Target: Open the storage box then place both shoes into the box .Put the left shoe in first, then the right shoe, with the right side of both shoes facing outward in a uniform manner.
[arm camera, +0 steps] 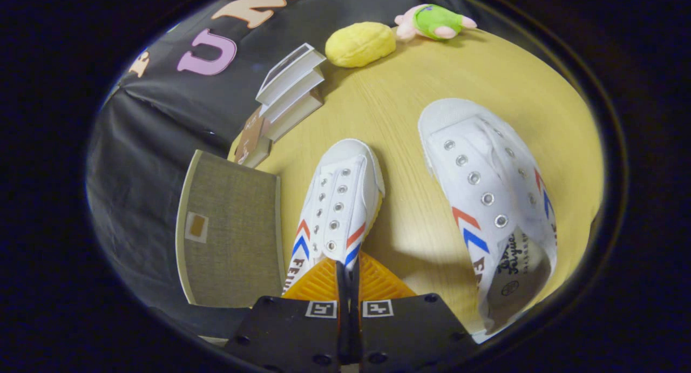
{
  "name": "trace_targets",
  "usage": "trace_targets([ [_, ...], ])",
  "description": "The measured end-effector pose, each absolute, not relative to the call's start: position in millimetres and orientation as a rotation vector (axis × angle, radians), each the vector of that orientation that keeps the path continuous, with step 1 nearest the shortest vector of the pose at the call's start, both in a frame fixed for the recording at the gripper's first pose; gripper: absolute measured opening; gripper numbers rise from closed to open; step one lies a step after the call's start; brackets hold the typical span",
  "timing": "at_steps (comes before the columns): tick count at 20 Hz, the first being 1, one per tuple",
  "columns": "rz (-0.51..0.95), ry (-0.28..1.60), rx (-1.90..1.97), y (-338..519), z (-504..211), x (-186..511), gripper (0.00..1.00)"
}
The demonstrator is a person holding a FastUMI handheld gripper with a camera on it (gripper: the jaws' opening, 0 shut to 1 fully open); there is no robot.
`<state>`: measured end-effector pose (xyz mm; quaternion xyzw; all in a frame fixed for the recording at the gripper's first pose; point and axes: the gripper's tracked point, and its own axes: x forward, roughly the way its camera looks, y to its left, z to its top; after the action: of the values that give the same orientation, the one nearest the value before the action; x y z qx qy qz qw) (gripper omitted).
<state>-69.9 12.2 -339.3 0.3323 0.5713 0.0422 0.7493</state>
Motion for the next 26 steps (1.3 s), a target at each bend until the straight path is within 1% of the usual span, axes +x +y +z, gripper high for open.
trace_targets([
  [5,0.119,1.189,0.826,27.0,-303.4,-54.0,0.04],
  [17,0.26,1.001,0.808,84.9,-178.4,3.8,0.04],
  [26,0.363,0.999,0.74,164.1,-152.1,8.4,0.03],
])
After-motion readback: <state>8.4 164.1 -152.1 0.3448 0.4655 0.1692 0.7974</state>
